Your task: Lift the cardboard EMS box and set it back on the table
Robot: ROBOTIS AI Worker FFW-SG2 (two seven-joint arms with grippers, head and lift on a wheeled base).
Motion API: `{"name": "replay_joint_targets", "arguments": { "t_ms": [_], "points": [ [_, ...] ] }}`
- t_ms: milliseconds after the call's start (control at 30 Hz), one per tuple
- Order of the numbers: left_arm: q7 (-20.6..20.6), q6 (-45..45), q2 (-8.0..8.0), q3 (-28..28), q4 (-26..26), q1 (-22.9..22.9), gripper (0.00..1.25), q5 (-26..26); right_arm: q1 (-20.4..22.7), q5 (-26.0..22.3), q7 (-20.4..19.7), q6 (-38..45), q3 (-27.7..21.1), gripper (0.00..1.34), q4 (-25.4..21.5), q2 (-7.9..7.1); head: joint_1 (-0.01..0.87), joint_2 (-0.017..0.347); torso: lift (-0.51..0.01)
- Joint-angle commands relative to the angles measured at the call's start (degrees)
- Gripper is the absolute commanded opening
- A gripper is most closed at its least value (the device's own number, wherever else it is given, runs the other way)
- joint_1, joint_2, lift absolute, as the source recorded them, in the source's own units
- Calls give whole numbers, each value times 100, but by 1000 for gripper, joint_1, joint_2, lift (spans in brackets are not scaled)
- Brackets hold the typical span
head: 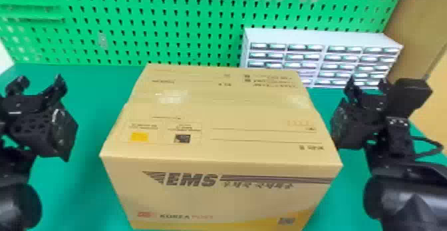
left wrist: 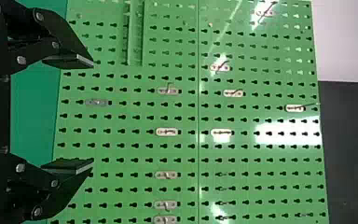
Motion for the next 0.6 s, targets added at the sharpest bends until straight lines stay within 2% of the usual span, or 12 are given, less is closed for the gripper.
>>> {"name": "replay_joint_targets", "arguments": {
  "t_ms": [0, 400, 567],
  "points": [
    [0, 0, 0, 4, 0, 3, 758, 2, -6, 6, 0, 0, 0, 796, -1, 8, 678, -15, -98],
    [0, 9, 0, 13, 0, -6, 758, 11, 20, 50, 0, 0, -79, 796, 17, 34, 678, -15, -93],
    [0, 0, 0, 83, 88, -14, 758, 55, 73, 6, 0, -281, -158, 796, 193, 8, 678, -15, -93]
  ]
}}
